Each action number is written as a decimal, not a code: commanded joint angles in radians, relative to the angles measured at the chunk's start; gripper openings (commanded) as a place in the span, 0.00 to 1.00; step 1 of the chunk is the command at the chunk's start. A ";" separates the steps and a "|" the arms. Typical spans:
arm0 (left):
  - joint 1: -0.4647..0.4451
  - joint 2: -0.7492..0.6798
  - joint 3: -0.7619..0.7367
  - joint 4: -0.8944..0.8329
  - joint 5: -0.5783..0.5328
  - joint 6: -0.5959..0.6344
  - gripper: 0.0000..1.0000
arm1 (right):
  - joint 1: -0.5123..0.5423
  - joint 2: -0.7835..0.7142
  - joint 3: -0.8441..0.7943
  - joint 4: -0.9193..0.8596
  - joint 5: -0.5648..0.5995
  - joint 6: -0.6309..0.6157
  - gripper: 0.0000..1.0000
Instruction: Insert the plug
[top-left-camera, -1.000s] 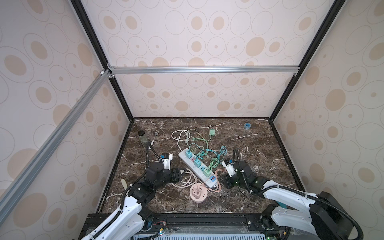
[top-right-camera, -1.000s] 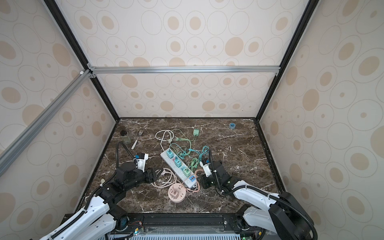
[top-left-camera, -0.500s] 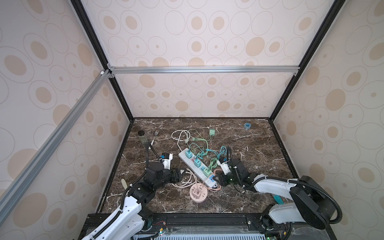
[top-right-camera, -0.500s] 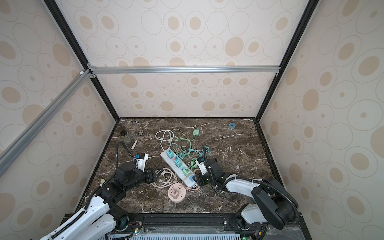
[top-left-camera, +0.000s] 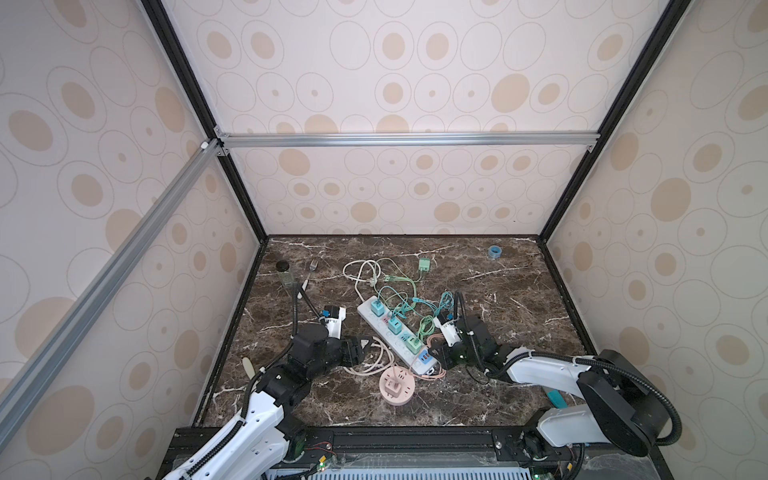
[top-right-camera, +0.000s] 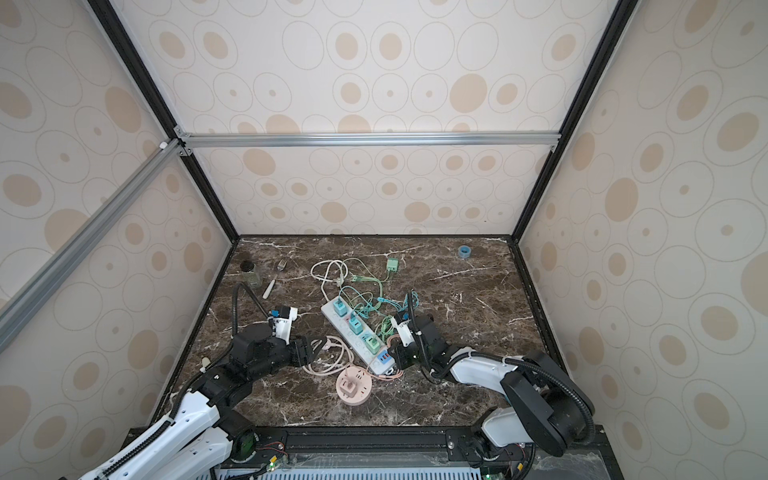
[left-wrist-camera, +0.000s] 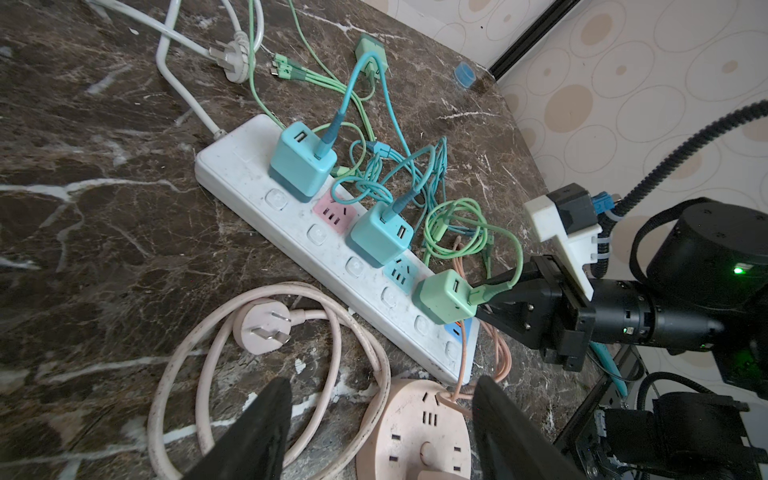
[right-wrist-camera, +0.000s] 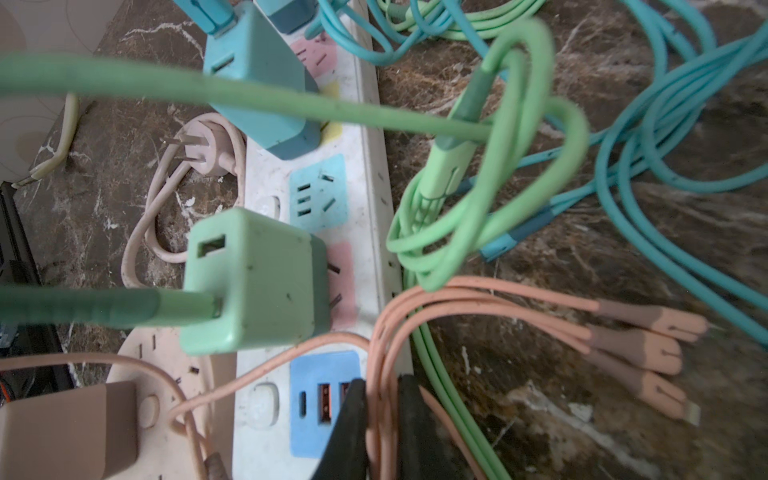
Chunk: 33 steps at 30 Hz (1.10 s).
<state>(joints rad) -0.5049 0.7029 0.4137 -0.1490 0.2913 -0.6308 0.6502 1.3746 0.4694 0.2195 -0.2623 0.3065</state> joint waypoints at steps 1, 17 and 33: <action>0.011 -0.005 0.015 0.002 0.000 0.020 0.69 | 0.000 -0.051 -0.002 -0.036 -0.002 -0.005 0.07; 0.017 -0.025 0.004 0.003 -0.052 0.004 0.72 | 0.037 -0.476 0.127 -0.453 0.069 -0.087 0.00; 0.034 -0.110 0.075 -0.181 -0.313 -0.024 0.76 | 0.183 -0.015 0.624 -0.377 0.084 -0.204 0.00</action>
<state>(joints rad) -0.4816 0.6239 0.4194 -0.2741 0.0425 -0.6533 0.8211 1.2873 1.0351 -0.2165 -0.1593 0.1215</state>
